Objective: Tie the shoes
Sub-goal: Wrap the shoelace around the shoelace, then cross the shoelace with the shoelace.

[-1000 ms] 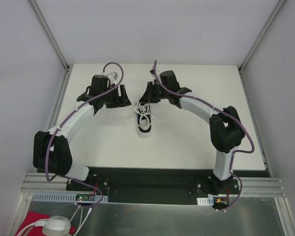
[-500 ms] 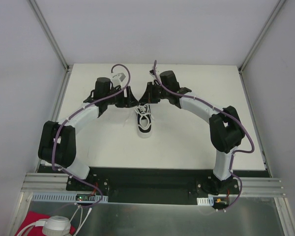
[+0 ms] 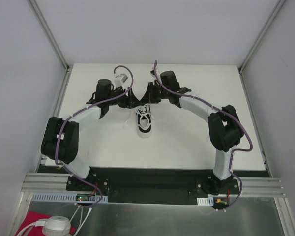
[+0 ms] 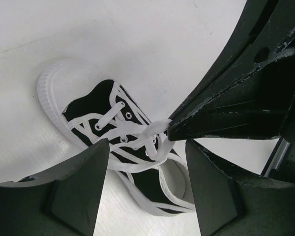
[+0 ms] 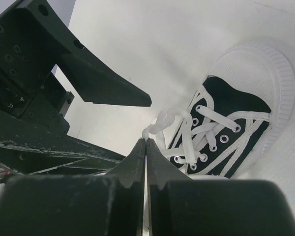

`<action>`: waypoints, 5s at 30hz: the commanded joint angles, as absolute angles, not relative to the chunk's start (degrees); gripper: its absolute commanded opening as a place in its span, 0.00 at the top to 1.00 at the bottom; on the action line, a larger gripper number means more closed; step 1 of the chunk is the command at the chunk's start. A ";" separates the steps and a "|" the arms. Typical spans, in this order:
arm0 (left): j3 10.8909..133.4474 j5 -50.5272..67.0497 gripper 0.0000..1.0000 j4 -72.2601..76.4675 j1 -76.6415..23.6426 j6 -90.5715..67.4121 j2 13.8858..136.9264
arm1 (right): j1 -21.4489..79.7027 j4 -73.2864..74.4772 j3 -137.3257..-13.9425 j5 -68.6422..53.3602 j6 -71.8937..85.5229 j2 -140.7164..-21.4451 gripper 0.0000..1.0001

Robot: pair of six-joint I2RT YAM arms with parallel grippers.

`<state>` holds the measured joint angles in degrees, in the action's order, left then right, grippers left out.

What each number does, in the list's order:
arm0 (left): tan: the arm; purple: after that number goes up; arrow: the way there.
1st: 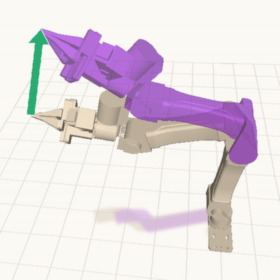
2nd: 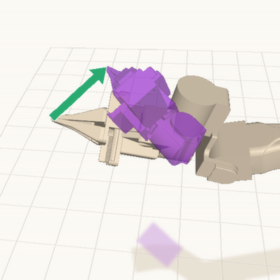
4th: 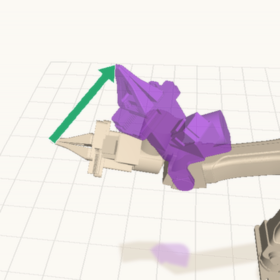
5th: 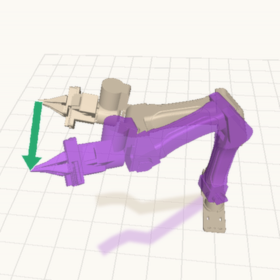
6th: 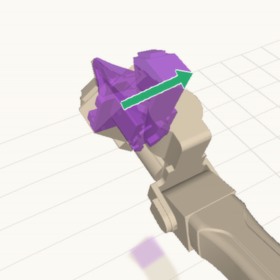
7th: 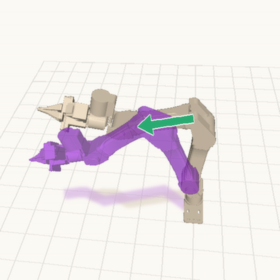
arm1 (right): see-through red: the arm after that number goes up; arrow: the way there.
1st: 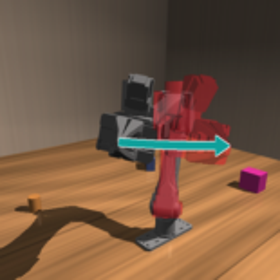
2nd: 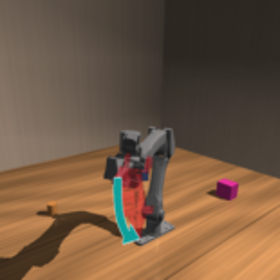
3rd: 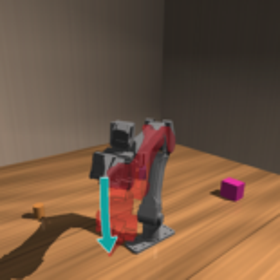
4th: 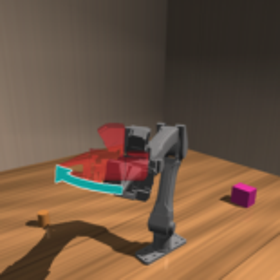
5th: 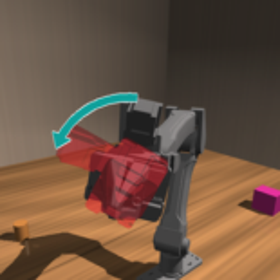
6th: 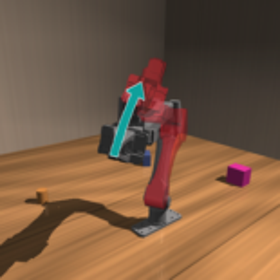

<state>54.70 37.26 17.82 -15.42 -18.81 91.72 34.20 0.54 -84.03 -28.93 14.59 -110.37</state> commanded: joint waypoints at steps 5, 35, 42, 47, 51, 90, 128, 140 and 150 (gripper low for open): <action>55.46 40.17 0.43 21.88 -16.96 -18.02 94.57 | 34.54 -0.88 -87.54 -31.46 16.17 -110.65 0.99; 55.90 39.64 1.00 19.42 -17.23 -18.54 94.92 | 31.29 -0.26 -83.42 -26.20 16.00 -103.99 0.49; 56.69 36.83 1.00 17.41 -16.88 -18.28 94.57 | 28.30 -0.26 -78.84 -25.40 13.19 -102.57 0.55; 56.08 36.30 1.00 17.14 -16.17 -18.54 94.13 | 29.61 5.69 -80.94 -28.56 8.81 -106.25 0.62; 56.08 36.21 1.00 17.14 -16.08 -18.90 93.78 | 31.46 10.02 -85.07 -29.00 5.80 -109.33 0.60; 55.46 36.83 1.00 16.00 -15.65 -18.20 92.02 | 33.84 11.08 -87.90 -21.98 4.74 -113.12 0.99; 60.73 31.73 1.00 9.49 -15.73 -18.63 96.77 | 33.13 -7.03 -70.40 -22.59 8.96 -100.28 0.99; 60.64 29.80 1.00 9.32 -15.73 -19.16 95.89 | 33.31 -9.75 -66.10 -22.24 9.49 -97.30 0.99; 60.91 29.09 1.00 8.44 -15.73 -19.51 93.08 | 33.22 -11.86 -63.11 -21.36 10.72 -96.68 0.99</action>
<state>59.00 30.83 9.10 -16.40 -19.73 96.84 33.36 -8.80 -63.86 -21.63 9.34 -99.74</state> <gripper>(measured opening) 0.008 0.015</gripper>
